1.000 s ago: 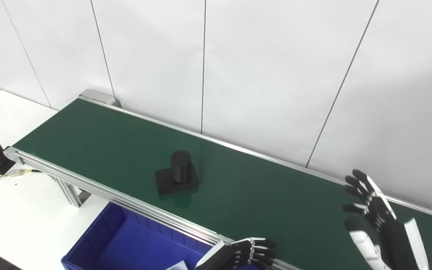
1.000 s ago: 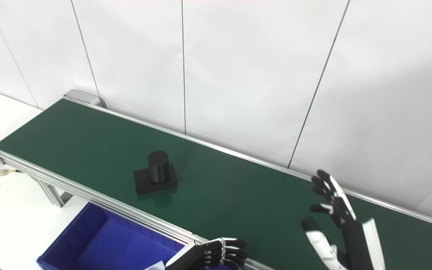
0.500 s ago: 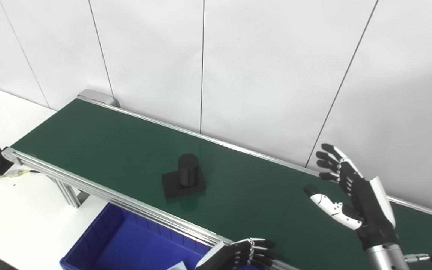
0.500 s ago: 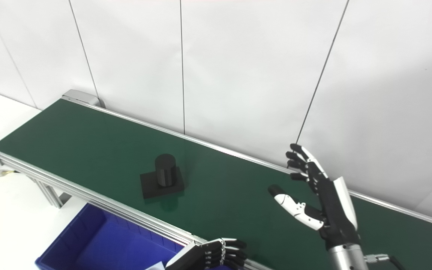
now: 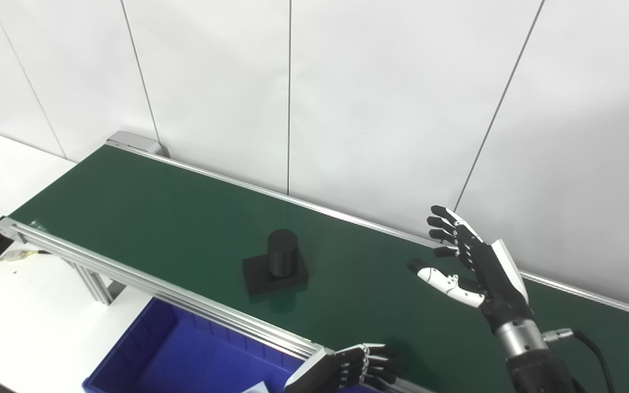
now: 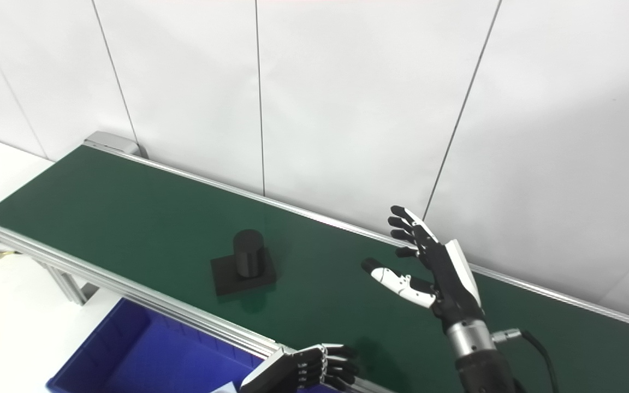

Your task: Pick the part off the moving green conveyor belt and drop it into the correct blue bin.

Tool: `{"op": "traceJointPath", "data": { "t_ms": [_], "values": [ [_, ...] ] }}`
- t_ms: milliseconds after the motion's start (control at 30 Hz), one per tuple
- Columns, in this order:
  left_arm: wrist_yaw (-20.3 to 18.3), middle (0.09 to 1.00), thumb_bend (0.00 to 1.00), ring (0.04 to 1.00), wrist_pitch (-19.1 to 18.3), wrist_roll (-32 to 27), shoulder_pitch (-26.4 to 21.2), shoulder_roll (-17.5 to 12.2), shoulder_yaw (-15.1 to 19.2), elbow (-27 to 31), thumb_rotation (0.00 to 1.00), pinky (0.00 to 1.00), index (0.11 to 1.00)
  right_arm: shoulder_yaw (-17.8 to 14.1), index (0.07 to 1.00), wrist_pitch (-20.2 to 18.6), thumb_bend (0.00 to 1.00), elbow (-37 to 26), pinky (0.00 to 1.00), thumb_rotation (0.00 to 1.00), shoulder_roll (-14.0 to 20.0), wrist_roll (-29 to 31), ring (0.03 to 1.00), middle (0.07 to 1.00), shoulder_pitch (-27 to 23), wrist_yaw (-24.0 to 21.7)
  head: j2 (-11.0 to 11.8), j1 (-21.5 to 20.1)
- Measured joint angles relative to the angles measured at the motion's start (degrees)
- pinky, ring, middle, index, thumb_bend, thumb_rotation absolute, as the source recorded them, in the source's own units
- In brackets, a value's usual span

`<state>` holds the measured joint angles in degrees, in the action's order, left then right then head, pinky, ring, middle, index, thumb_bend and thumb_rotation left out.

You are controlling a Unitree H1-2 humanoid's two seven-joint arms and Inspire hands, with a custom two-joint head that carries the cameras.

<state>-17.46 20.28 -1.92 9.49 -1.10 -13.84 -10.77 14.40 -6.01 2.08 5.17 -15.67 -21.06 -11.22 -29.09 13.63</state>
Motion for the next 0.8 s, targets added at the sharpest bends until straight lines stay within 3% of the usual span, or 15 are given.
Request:
{"op": "traceJointPath", "data": {
  "t_ms": [367,600,800],
  "values": [
    [0.0,0.758,0.86,0.731,0.37,-0.24,-0.2,-0.03,-0.05,-0.19,0.48,0.71,0.816,2.92,0.885,5.84,0.71,13.81,0.77,0.36,-2.68,-3.01,0.847,0.857,-5.42,2.8,-0.18,-0.53],
    [0.0,0.756,0.85,0.729,0.74,-0.23,-0.31,-0.02,-0.14,-0.39,0.48,0.71,0.815,5.05,0.868,6.91,0.72,21.64,0.74,0.37,-4.7,-5.92,0.826,0.837,-8.22,4.58,-0.35,-0.36],
    [0.0,0.758,0.86,0.728,0.78,-0.14,-0.3,0.03,-0.32,-0.38,0.48,0.7,0.813,6.51,0.879,6.92,0.71,23.45,0.77,0.37,-6.02,-6.76,0.857,0.861,-8.95,5.15,-0.7,-0.1]
  ]
}}
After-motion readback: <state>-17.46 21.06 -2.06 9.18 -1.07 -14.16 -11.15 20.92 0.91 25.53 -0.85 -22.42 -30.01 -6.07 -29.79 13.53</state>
